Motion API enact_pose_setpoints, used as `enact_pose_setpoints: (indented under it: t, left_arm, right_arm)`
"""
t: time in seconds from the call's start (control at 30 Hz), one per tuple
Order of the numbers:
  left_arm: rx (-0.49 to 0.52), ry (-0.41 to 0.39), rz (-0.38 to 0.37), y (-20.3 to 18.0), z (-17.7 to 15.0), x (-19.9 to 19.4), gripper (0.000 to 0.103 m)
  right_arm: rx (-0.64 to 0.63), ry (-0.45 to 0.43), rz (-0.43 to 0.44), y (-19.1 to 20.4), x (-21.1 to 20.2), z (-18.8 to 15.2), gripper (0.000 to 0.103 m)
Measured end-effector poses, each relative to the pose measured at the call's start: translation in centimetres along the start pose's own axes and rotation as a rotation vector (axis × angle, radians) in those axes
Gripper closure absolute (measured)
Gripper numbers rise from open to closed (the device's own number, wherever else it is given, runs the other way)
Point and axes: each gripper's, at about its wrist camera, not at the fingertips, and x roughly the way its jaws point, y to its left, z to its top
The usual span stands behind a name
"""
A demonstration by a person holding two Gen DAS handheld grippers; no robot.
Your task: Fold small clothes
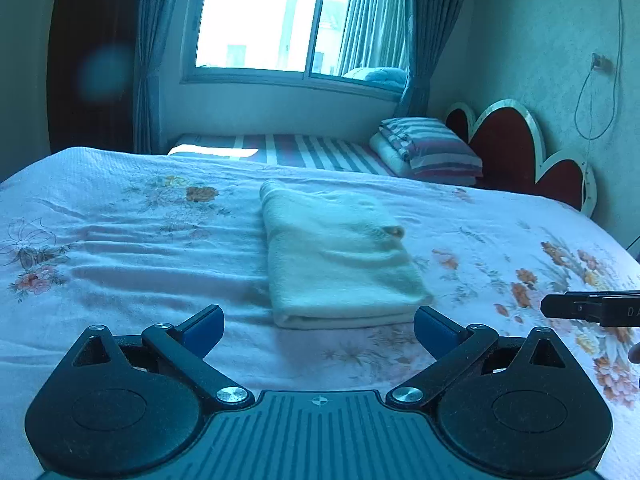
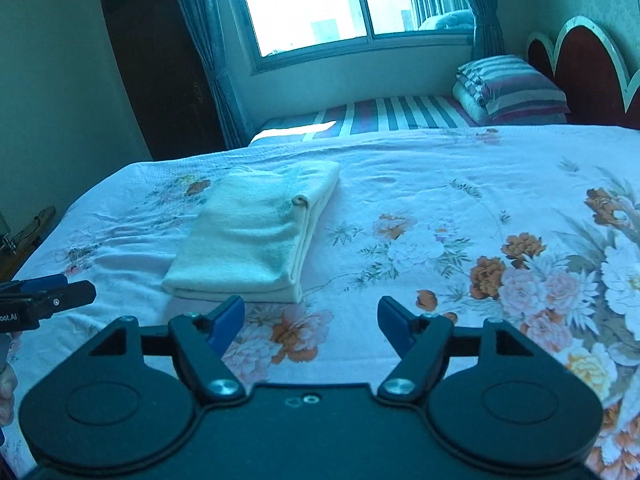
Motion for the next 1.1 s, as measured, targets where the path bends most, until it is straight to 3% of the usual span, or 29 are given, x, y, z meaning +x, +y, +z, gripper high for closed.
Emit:
enact_pose_setpoints:
  t: [0.23, 0.57, 0.77, 1.1]
  left_arm:
    - [-0.005, -0.06, 0.003, -4.6, -1.7, -10.2, 0.003]
    - [-0.001, -0.133, 0.014, -7.6, -4.2, -23.7, 0.003]
    - [-0.018, -0.164, 0.006, -7.9, -5.3, -27.0, 0.003]
    - [0.009, -0.182, -0.028, -9.8, -5.5, -28.0, 0.003]
  right_arm:
    - [-0.01, -0.074, -0.043, 2.6, -10.7, -2.3, 0.022]
    - [-0.08, -0.174, -0.01, 7.3, -21.1, -4.8, 0.016]
    - [-0.104, -0.191, -0.015, 8.5, -23.2, -5.9, 0.016]
    - [-0.095, -0.207, -0.048, 8.2, -24.9, -6.7, 0.016]
